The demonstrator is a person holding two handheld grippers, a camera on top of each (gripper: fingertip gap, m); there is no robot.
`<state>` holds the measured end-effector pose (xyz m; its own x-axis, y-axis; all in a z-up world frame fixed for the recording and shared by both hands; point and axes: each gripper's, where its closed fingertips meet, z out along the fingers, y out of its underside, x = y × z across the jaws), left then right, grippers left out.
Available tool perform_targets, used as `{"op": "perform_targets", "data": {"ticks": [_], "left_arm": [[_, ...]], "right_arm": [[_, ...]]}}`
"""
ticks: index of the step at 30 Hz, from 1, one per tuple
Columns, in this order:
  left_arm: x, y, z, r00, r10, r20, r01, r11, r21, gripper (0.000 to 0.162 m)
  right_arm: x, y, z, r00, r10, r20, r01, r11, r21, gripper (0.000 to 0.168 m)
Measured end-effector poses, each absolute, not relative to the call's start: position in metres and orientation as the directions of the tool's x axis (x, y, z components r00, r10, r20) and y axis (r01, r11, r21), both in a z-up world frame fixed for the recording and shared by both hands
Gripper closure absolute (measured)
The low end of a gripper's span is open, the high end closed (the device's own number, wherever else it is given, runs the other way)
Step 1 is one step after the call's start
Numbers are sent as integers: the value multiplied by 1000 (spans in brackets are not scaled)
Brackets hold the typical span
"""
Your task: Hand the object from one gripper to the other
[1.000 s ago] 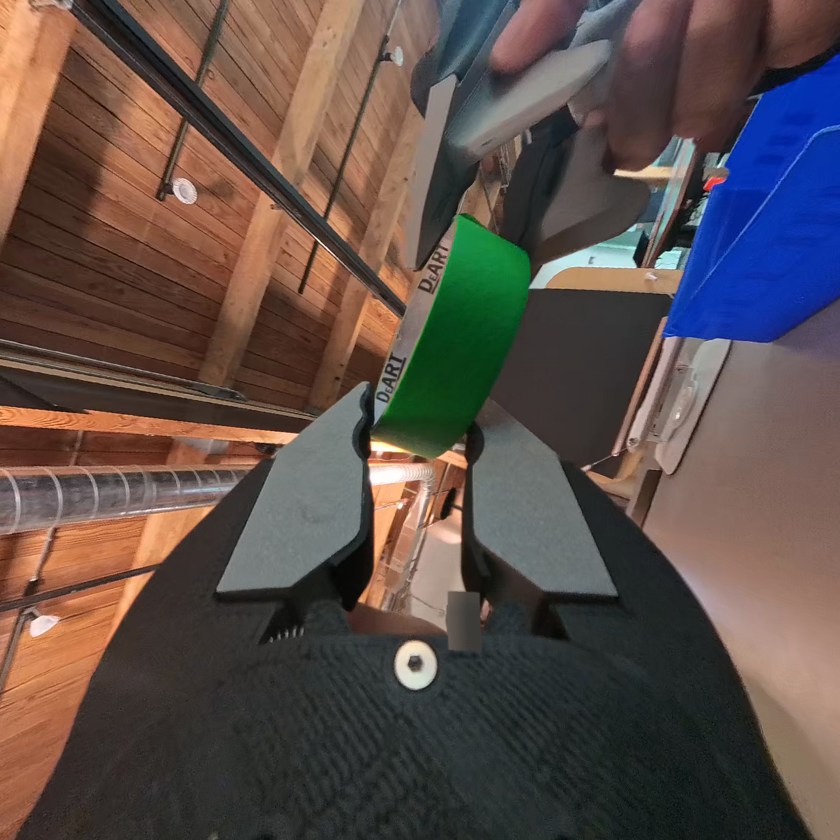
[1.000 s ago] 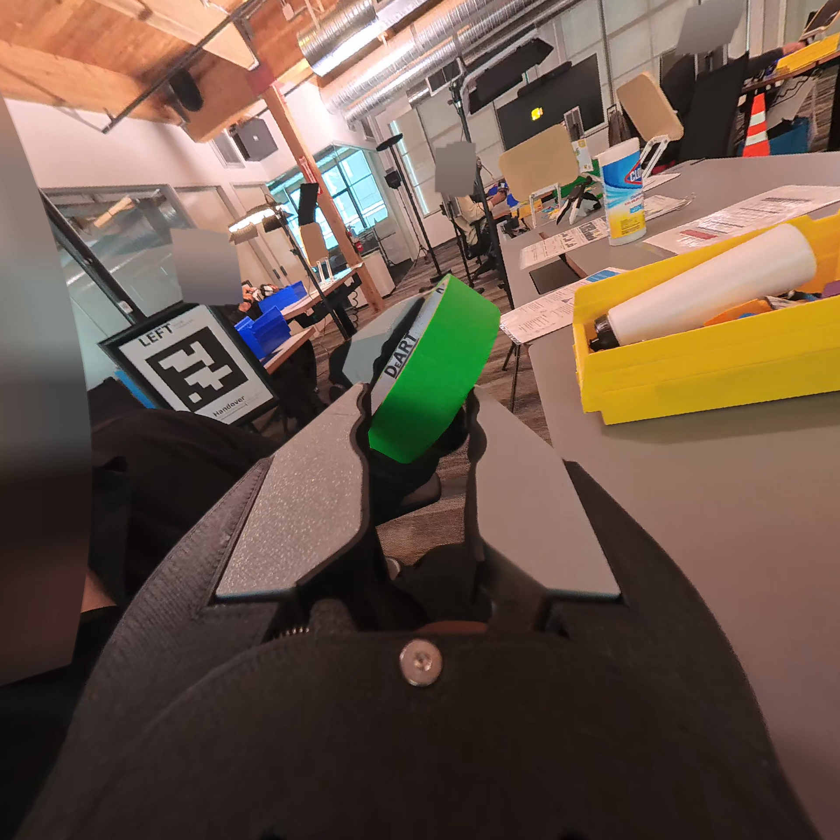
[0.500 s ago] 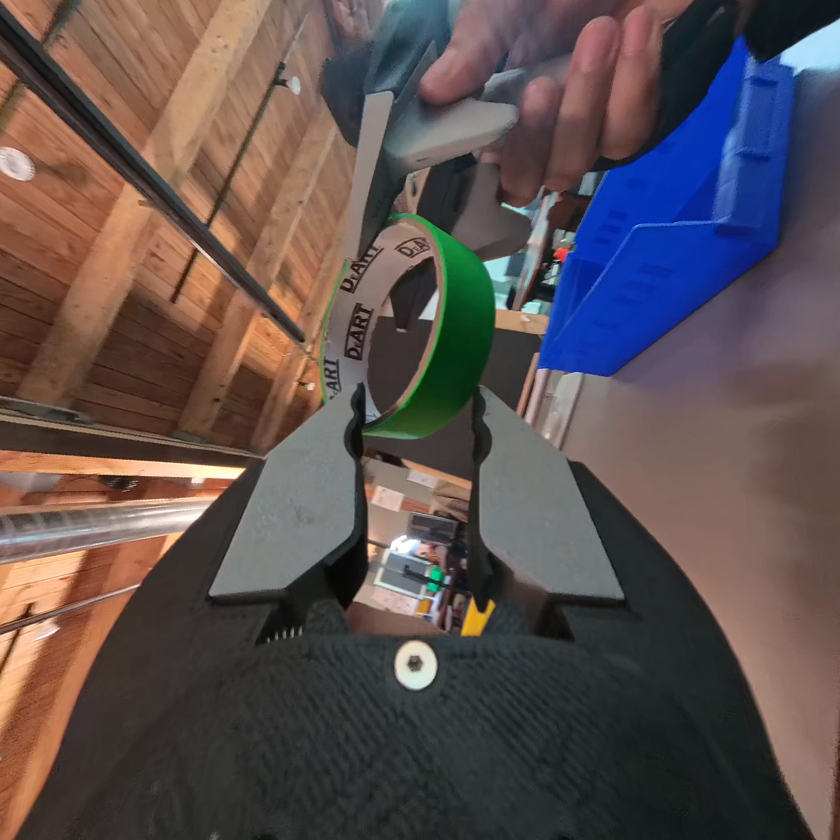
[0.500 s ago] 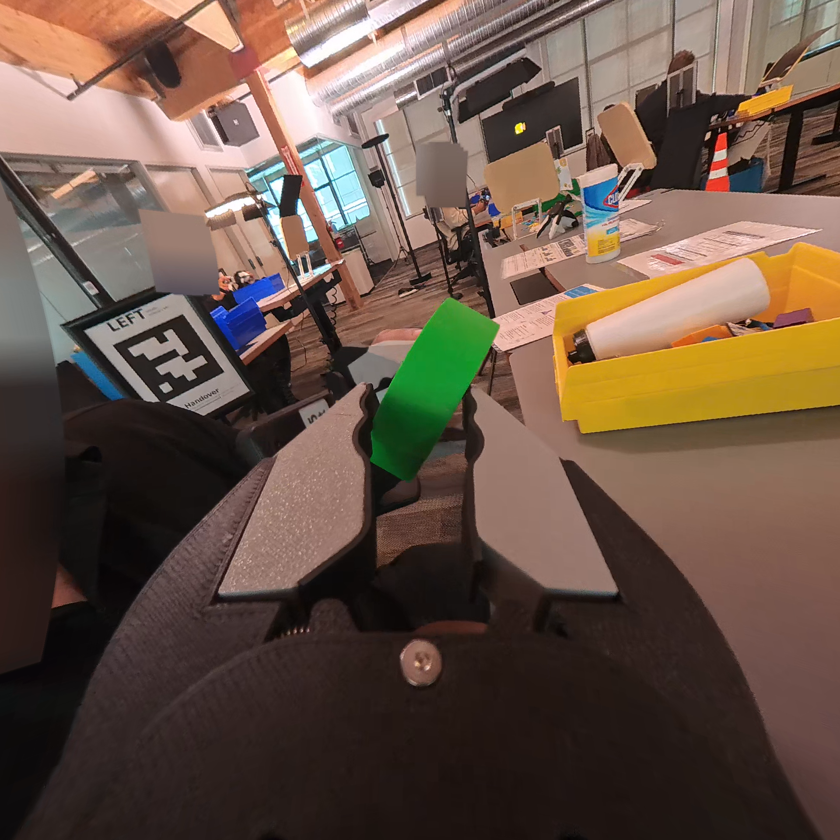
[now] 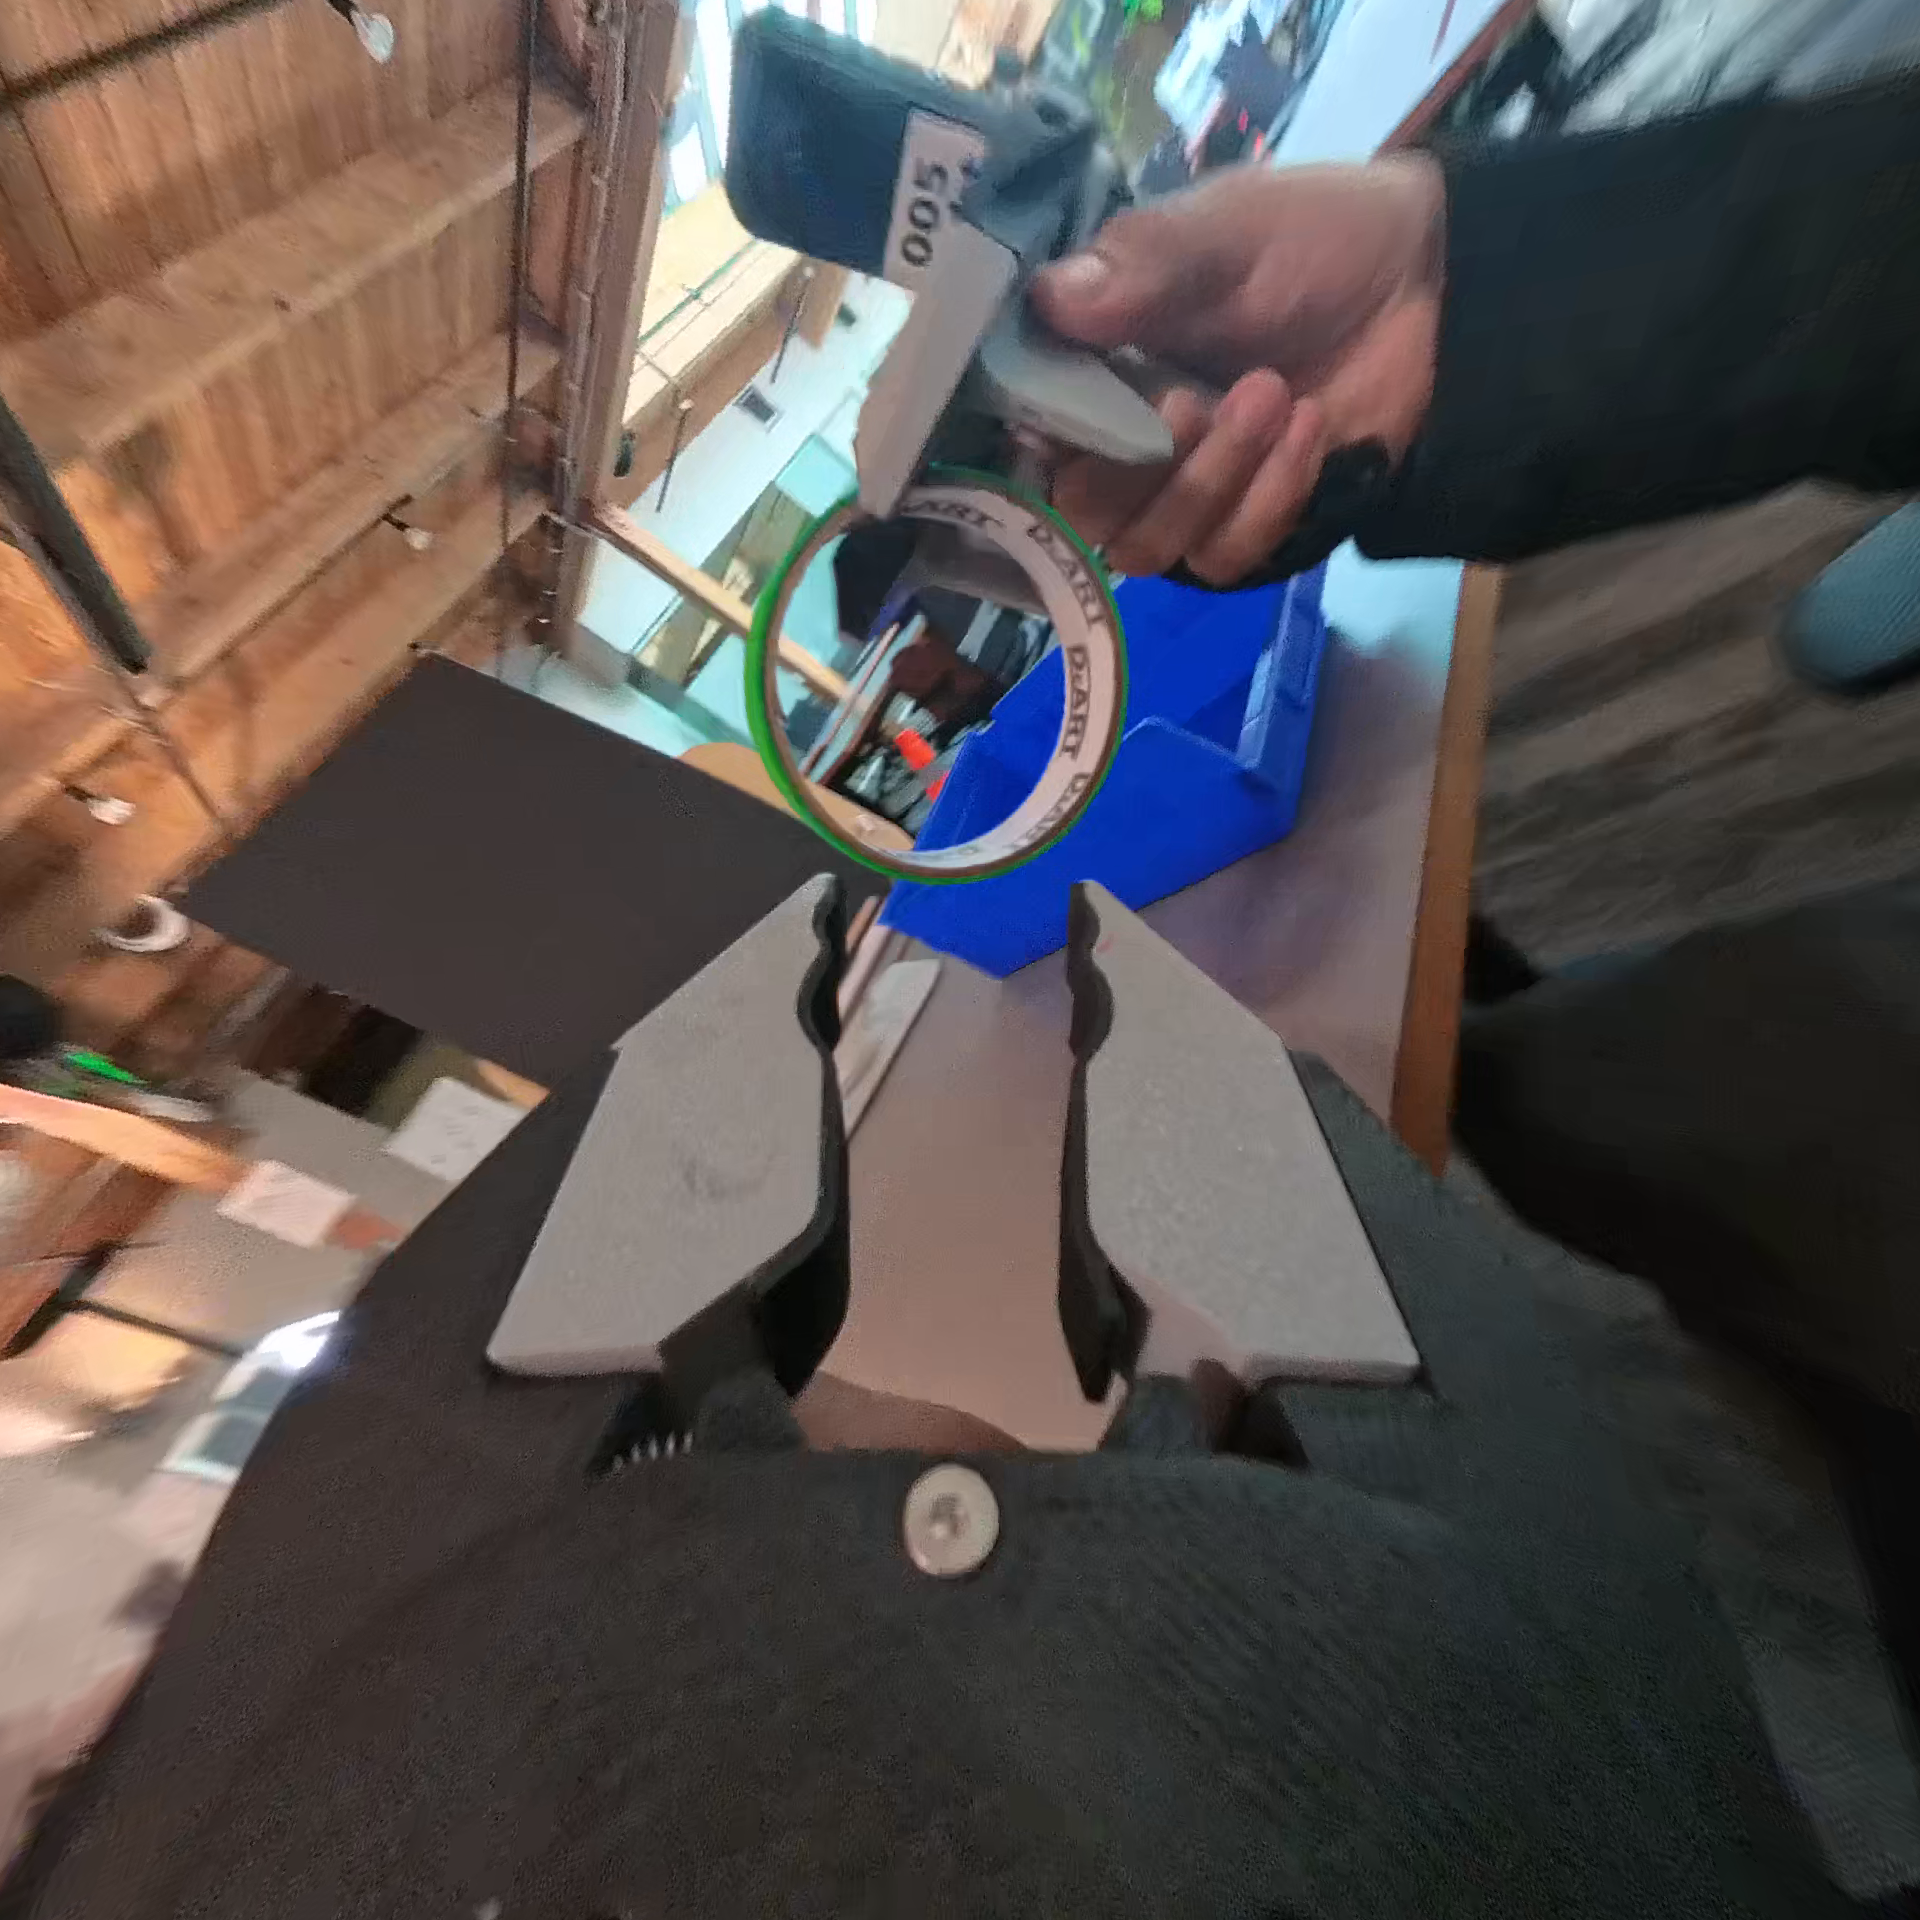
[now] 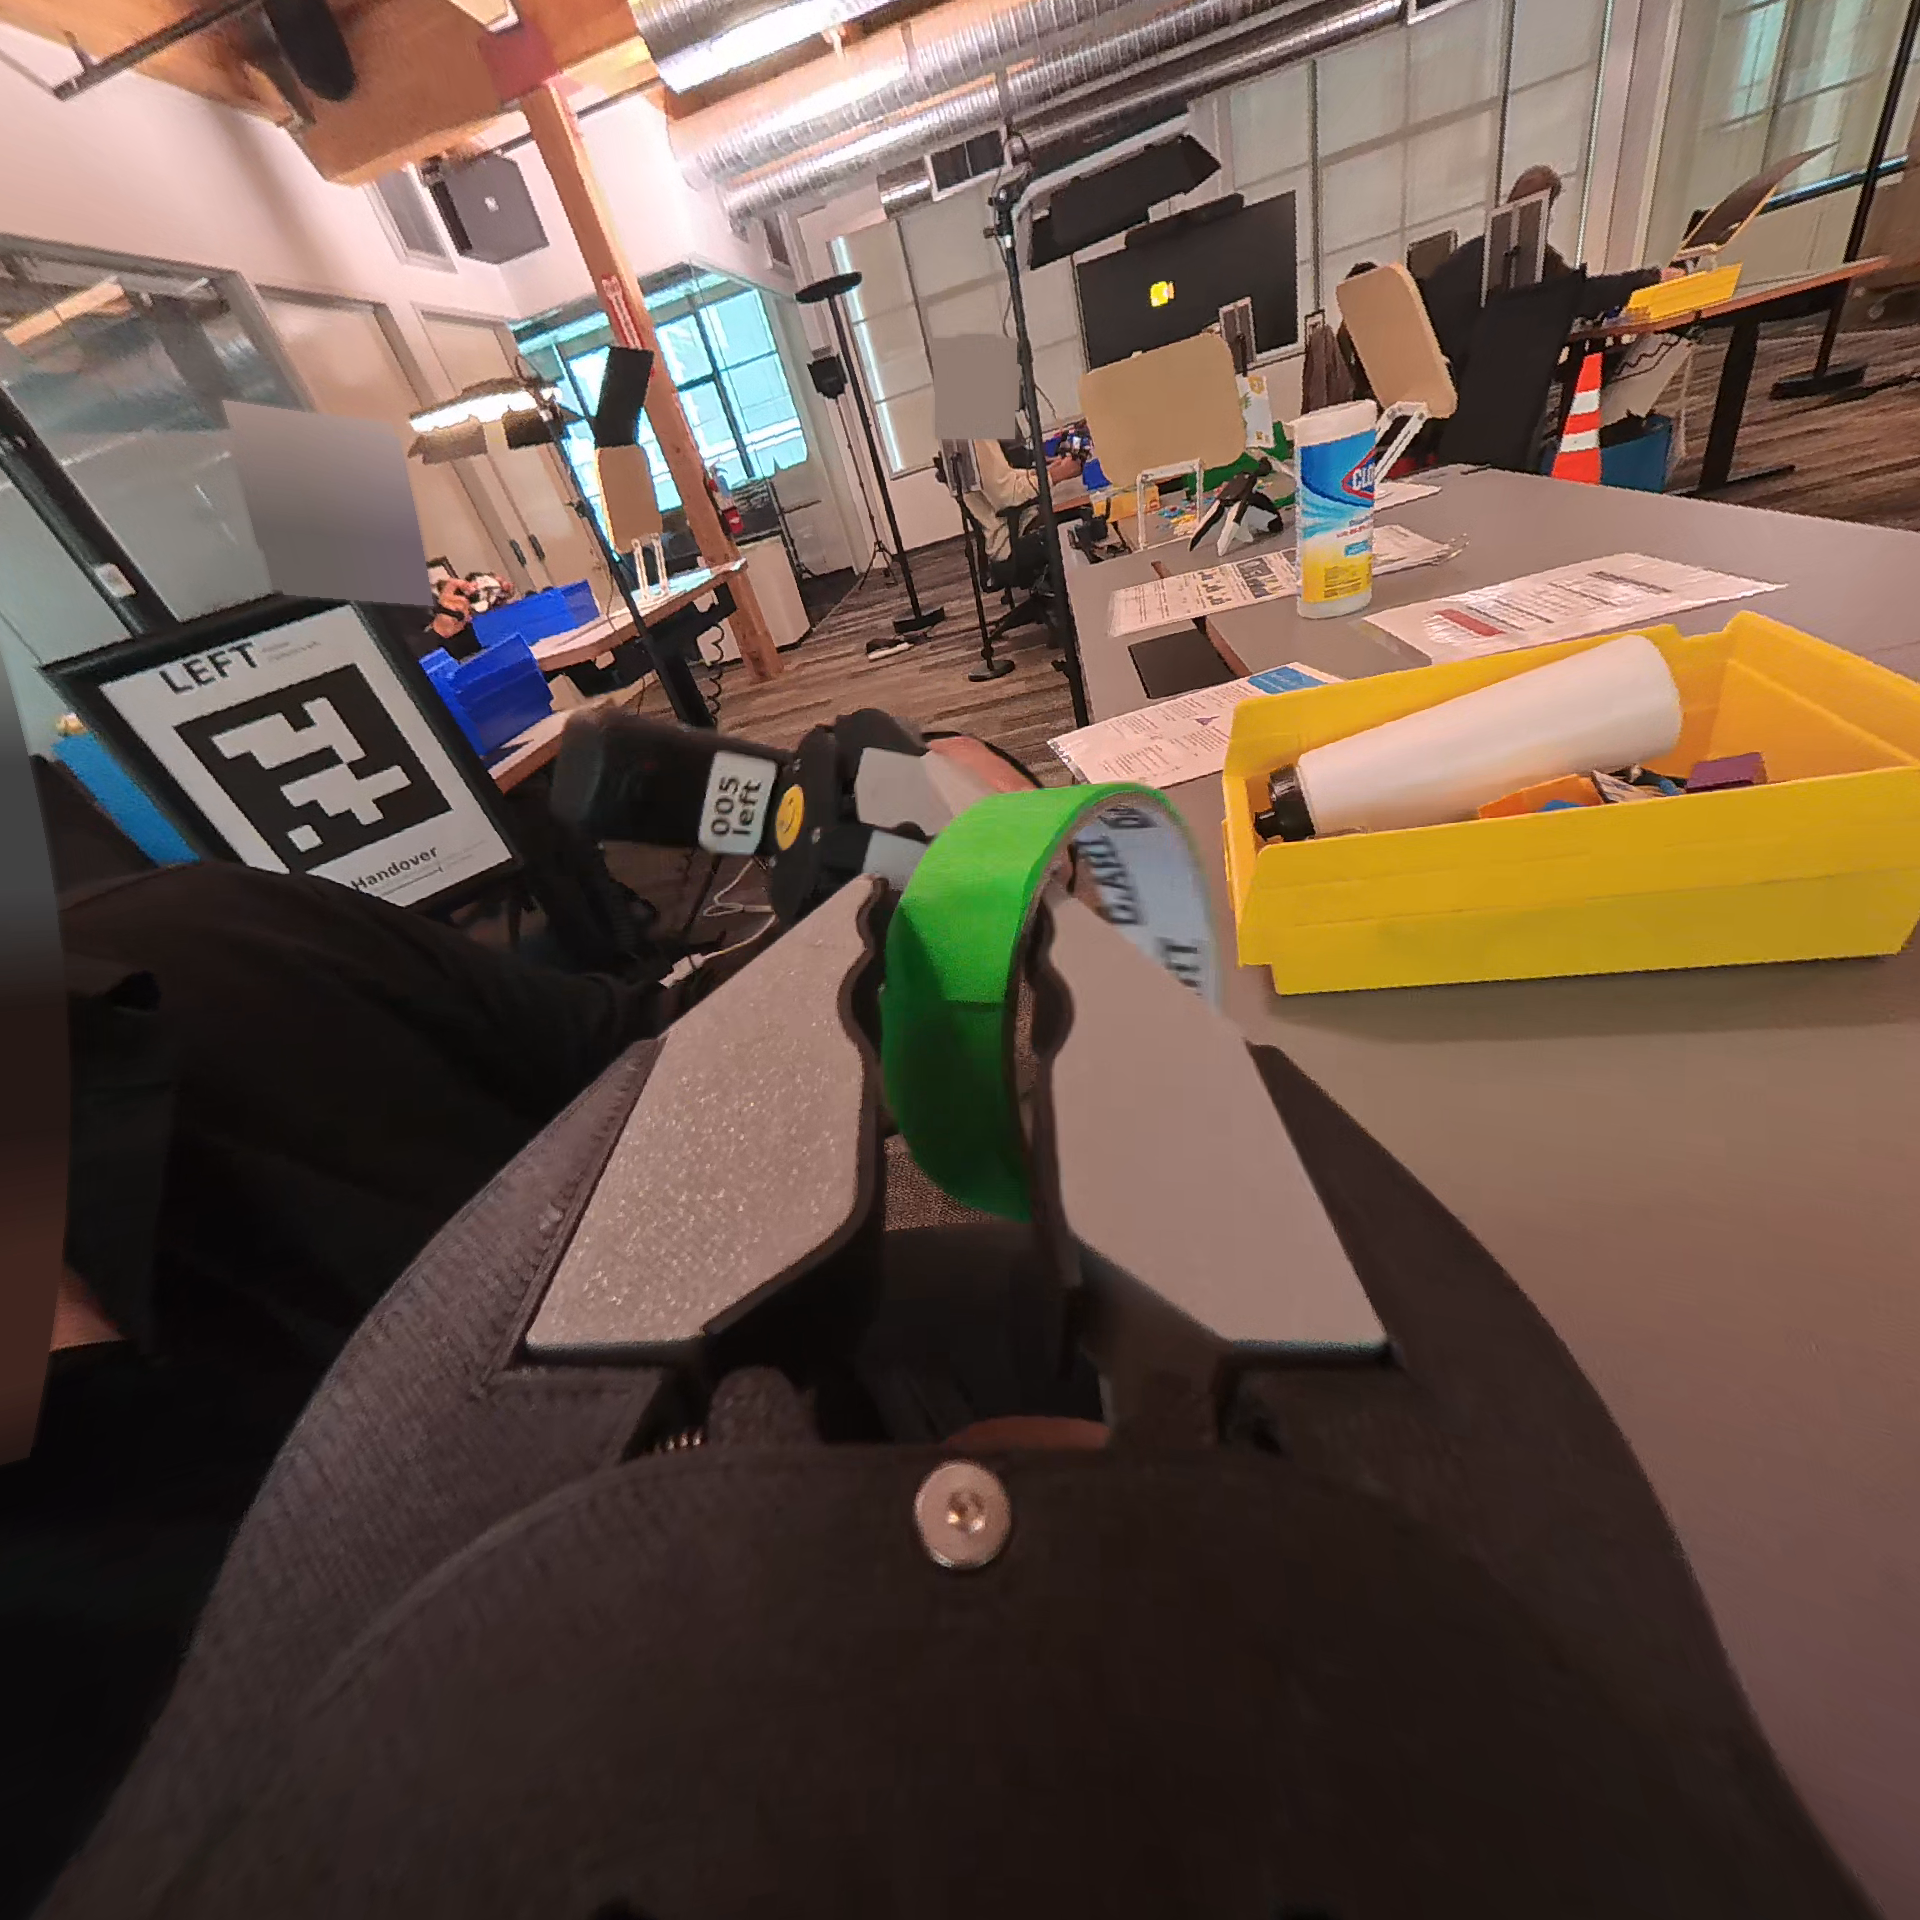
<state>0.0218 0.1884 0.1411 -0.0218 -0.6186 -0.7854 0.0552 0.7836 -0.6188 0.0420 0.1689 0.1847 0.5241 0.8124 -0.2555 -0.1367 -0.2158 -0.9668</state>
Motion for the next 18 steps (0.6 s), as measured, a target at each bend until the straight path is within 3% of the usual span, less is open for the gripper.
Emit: {"op": "perform_targets", "data": {"ticks": [9, 13, 18], "left_arm": [[25, 192, 146, -63, -765, -640, 97, 634, -767, 115], [22, 169, 142, -207, -803, -560, 151, 539, -829, 112], [19, 154, 128, -301, -758, -579, 147, 563, -813, 114]], "right_arm": [[23, 165, 167, 489, 846, -213, -29, -229, -973, 148], [4, 155, 151, 444, 884, -149, 103, -216, -971, 148], [-13, 135, 140, 358, 930, -78, 223, -167, -961, 148]]}}
